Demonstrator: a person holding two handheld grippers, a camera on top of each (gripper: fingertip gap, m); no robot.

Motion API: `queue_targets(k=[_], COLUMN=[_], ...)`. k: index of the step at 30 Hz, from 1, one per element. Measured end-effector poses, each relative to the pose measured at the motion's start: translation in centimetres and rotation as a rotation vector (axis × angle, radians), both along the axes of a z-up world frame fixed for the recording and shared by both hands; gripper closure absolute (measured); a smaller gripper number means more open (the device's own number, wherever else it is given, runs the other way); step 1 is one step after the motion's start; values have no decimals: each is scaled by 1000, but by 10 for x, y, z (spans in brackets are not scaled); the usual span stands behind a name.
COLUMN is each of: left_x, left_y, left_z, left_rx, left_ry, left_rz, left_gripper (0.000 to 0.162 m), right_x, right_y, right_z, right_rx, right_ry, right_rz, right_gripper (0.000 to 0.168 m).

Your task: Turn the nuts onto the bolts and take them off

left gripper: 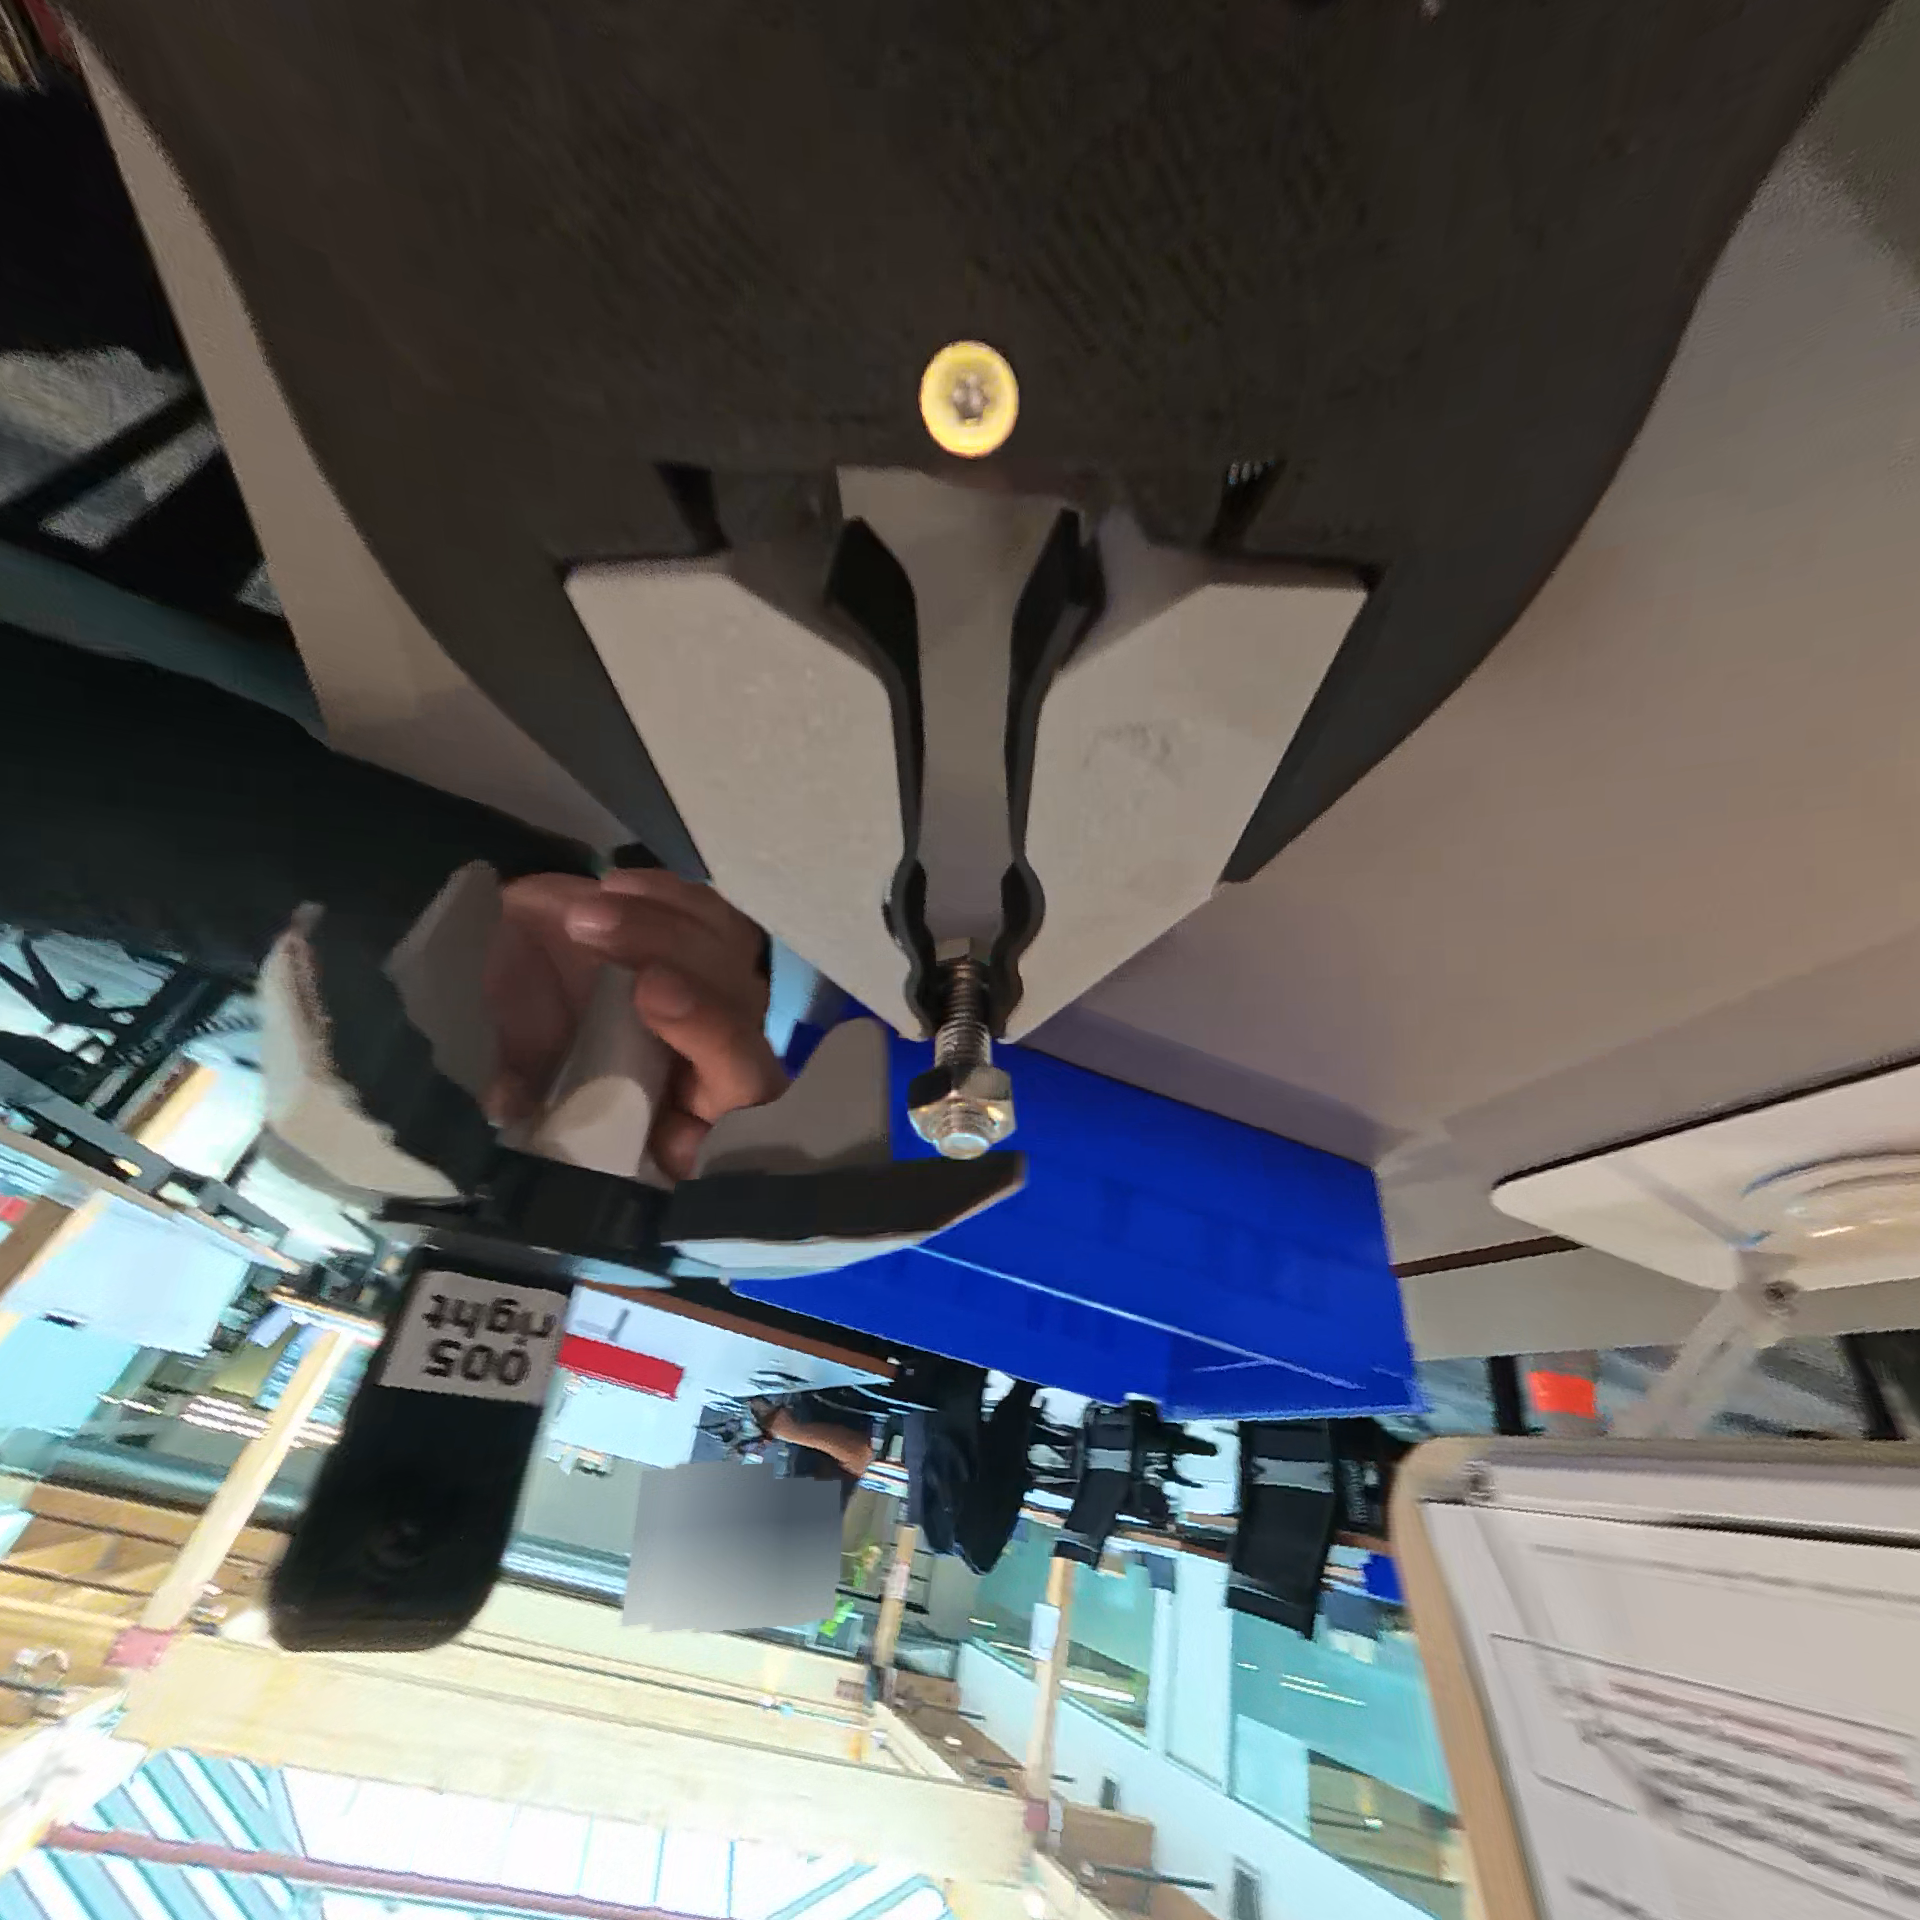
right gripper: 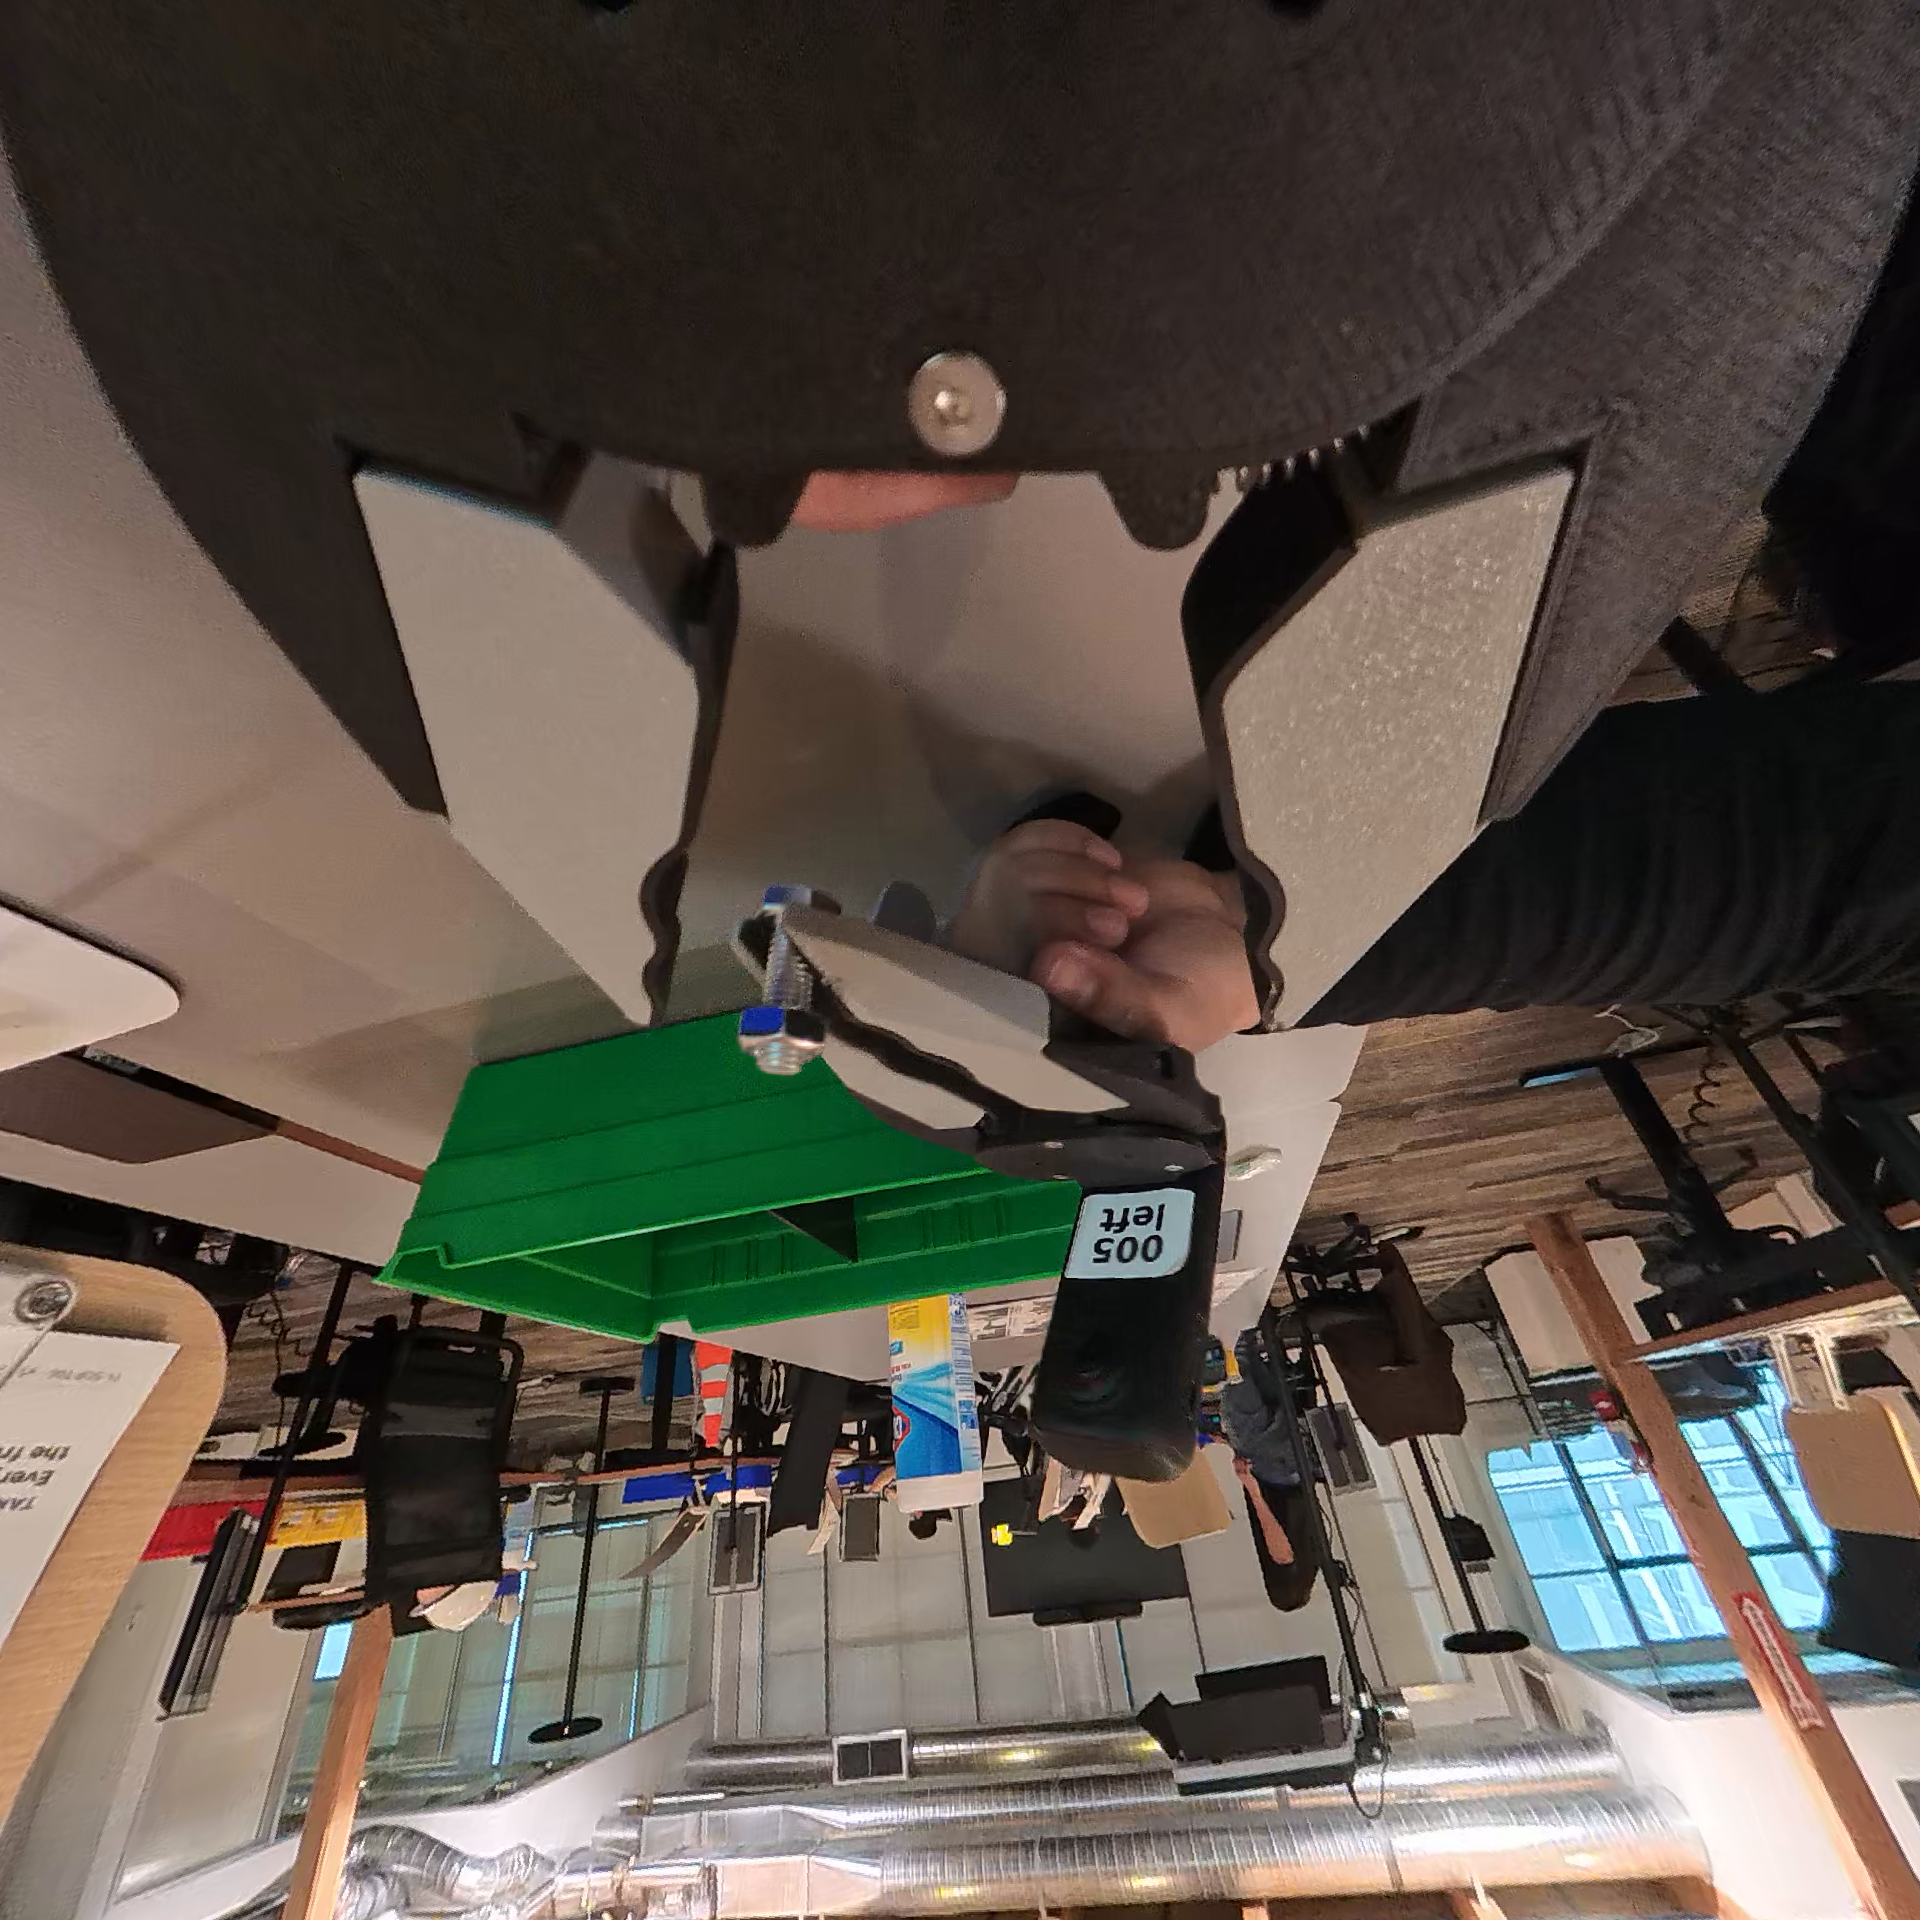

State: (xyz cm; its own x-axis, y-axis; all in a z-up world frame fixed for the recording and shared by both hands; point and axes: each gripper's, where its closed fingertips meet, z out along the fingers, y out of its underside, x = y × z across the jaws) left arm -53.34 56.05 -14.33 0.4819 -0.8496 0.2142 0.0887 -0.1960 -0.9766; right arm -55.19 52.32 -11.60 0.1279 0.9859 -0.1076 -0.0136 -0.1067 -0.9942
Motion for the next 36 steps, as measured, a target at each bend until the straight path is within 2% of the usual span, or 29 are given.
queue_targets(k=[3, 5, 7, 10, 11, 13, 14, 17, 21, 26, 29, 36], left_x=[22, 31, 28, 6, -5, -25, -28, -21, 0, 16, 17, 14], left_y=[-22, -29, -20, 3, 12, 26, 27, 19, 3, -15, -15, -10], left_z=[-2, -5, -7, -4, -4, -5, -5, 0, -4, -8, -9, -8], left_rx=[36, 70, 77, 36, 14, -18, -28, -15, 19, 70, 69, 33], left_ry=[39, 85, 104, 62, 46, 35, 24, -8, 51, 113, 119, 89], left_rz=[-131, -157, -89, 42, 102, 201, 199, 139, 30, -72, -69, -43], left_gripper=[156, 155, 155, 155, 156, 156, 156, 156, 156, 155, 156, 153], right_x=[-6, -11, -16, -15, -12, -7, -4, 1, 5, 10, 8, 11], right_y=[-4, -11, -18, -10, -9, -11, -8, 3, 18, 28, 20, 27], right_z=[-6, -10, -15, -16, -14, -7, -3, -1, -8, -14, -20, -20], right_rx=[-2, -1, 10, 42, 37, 19, 13, 9, -14, -40, -71, 20], right_ry=[-24, -42, -68, -85, -74, -36, -15, -6, -32, -60, -86, -136], right_rz=[19, 50, 82, 22, 19, 48, 38, -20, -85, -119, -52, -141], right_gripper=[60, 60, 61, 52, 54, 72, 73, 79, 91, 134, 151, 152])
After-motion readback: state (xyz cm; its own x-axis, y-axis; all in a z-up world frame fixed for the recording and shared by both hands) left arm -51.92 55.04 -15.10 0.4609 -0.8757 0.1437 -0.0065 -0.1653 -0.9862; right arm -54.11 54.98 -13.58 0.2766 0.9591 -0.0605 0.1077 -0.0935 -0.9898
